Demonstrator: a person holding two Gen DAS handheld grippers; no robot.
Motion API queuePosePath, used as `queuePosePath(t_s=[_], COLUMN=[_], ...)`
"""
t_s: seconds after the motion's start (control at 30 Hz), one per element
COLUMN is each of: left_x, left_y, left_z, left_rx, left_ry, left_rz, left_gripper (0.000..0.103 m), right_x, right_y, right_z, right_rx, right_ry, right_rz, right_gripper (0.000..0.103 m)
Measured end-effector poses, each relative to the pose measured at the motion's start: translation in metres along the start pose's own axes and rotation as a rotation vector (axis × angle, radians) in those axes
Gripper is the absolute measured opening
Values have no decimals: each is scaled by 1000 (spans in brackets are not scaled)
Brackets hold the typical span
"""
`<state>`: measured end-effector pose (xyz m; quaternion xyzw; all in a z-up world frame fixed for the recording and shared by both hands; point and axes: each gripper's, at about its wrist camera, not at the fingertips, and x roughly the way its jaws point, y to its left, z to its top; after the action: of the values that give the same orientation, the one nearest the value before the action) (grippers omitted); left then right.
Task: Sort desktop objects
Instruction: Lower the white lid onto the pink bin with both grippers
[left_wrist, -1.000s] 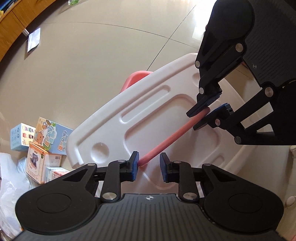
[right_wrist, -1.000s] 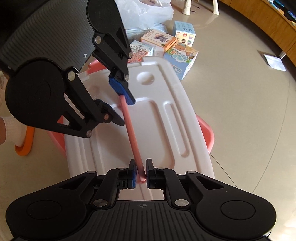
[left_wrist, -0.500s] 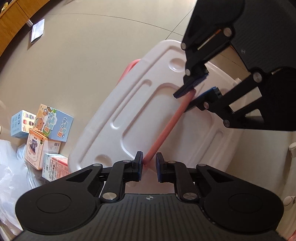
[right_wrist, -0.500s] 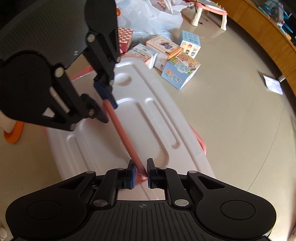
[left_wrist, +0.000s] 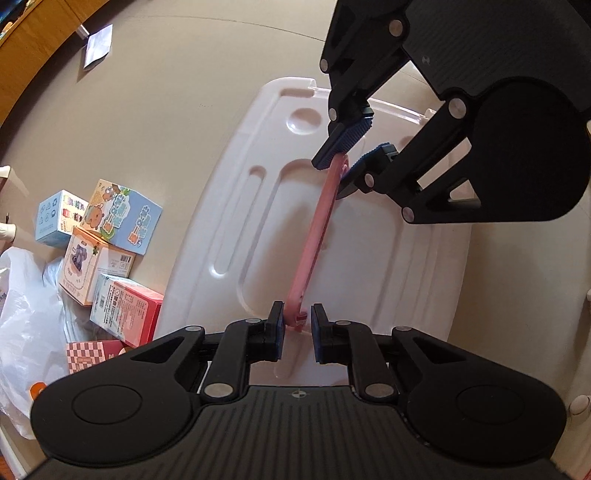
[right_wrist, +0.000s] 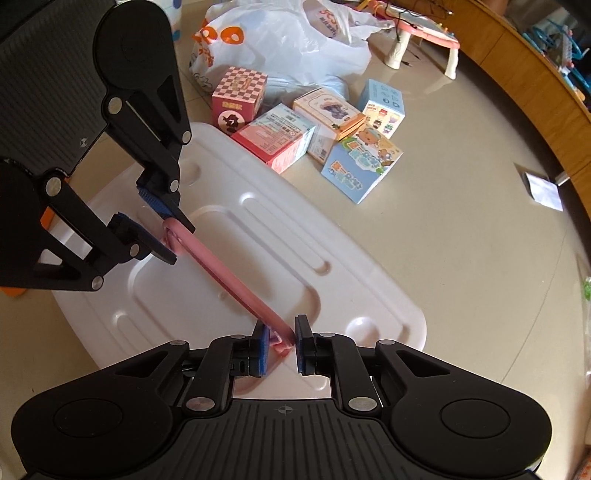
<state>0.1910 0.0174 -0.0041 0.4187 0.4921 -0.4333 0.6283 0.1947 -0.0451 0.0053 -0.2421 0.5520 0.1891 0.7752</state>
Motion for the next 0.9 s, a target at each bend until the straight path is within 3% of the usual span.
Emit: queuePosePath(t_s=[0.17, 0.5, 0.7, 0.9], left_x=[3, 9, 5, 4], left_y=[8, 4, 4, -4], left_z=[-6, -4, 2, 12], left_rx=[-22, -3, -41, -3], left_ry=[41, 53, -2, -19], left_rz=[33, 51, 46, 55], left_gripper=[16, 17, 17, 17], right_x=[-7, -3, -4, -3], right_y=[3, 0, -4, -8], right_z=[2, 0, -6, -10], right_rx=[37, 79, 97, 121], right_ry=[-20, -8, 7, 17], right_rz=[38, 48, 74, 102], right_gripper=[10, 10, 9, 7])
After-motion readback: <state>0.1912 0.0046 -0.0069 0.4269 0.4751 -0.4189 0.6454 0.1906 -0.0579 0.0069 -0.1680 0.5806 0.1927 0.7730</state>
